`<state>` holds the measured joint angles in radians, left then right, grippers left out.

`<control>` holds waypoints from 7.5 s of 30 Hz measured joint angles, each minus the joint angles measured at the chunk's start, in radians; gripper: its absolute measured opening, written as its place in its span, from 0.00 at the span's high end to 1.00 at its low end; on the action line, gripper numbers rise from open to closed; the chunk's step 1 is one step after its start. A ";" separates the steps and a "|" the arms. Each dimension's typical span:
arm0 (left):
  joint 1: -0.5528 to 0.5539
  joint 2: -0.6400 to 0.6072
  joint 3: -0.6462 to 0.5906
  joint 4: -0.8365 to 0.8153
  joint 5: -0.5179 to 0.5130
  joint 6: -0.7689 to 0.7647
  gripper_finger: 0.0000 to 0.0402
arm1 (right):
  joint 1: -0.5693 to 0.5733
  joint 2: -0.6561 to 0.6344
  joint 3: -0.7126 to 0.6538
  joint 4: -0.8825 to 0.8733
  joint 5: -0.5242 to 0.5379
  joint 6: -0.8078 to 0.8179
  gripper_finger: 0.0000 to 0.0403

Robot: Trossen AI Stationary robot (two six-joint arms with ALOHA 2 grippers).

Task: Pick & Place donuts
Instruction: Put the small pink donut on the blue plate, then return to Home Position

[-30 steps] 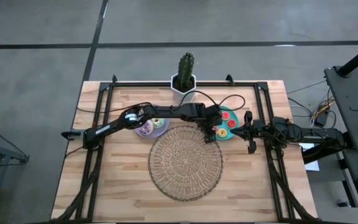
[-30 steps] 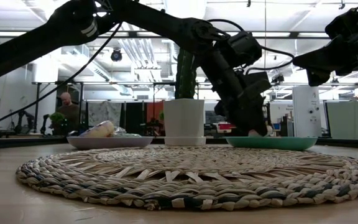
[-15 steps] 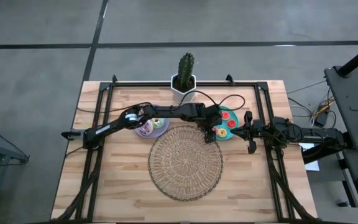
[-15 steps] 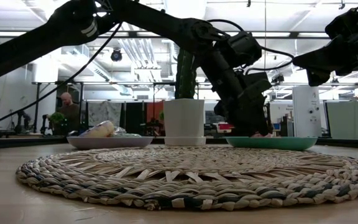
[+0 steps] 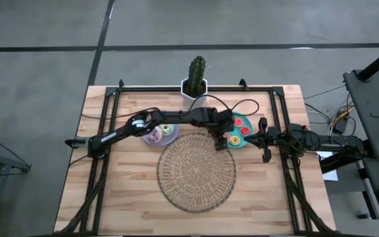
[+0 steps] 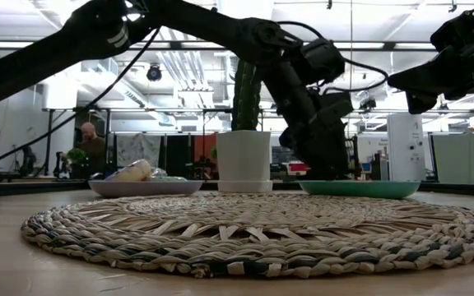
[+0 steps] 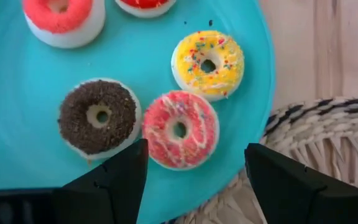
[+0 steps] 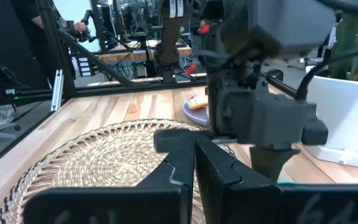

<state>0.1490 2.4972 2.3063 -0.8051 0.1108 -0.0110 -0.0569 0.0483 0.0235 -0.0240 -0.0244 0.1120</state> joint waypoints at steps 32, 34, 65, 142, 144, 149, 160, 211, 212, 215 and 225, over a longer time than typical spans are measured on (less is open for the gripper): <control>-0.013 -0.076 0.045 -0.063 -0.074 0.013 0.77 | 0.000 0.000 0.000 0.000 0.000 0.000 0.98; -0.021 -0.076 0.045 -0.063 -0.065 0.012 0.85 | 0.000 0.000 0.000 0.000 0.000 0.000 0.98; -0.096 -0.409 -0.525 0.300 0.008 -0.103 1.00 | 0.000 0.000 0.000 0.001 -0.001 0.000 0.98; -0.094 -1.398 -1.514 1.038 -0.030 -0.252 1.00 | 0.000 0.013 0.000 0.000 0.000 0.000 0.98; -0.095 -1.447 -1.554 1.041 -0.030 -0.251 1.00 | 0.000 0.013 0.000 0.000 0.001 0.000 0.98; -0.095 -1.552 -1.652 1.042 -0.030 -0.251 1.00 | 0.000 0.013 0.000 0.000 0.000 0.000 0.98; -0.095 -1.843 -1.884 1.066 -0.029 -0.220 1.00 | 0.000 0.013 0.000 0.000 0.000 0.000 0.98; -0.132 -2.447 -2.281 0.901 -0.030 -0.275 1.00 | 0.000 0.013 0.000 0.000 0.000 0.000 0.98; -0.132 -2.452 -2.281 0.888 -0.030 -0.275 1.00 | 0.000 0.013 0.000 0.000 0.000 0.000 0.98; -0.132 -2.463 -2.281 0.857 -0.039 -0.274 1.00 | 0.000 0.013 0.000 0.000 0.000 0.000 0.98; -0.132 -2.491 -2.297 0.831 -0.059 -0.246 1.00 | 0.000 0.012 0.000 0.000 0.000 0.000 0.98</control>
<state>0.0166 0.0060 0.0093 0.0257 0.0513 -0.2566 -0.0570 0.0605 0.0238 -0.0239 -0.0242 0.1120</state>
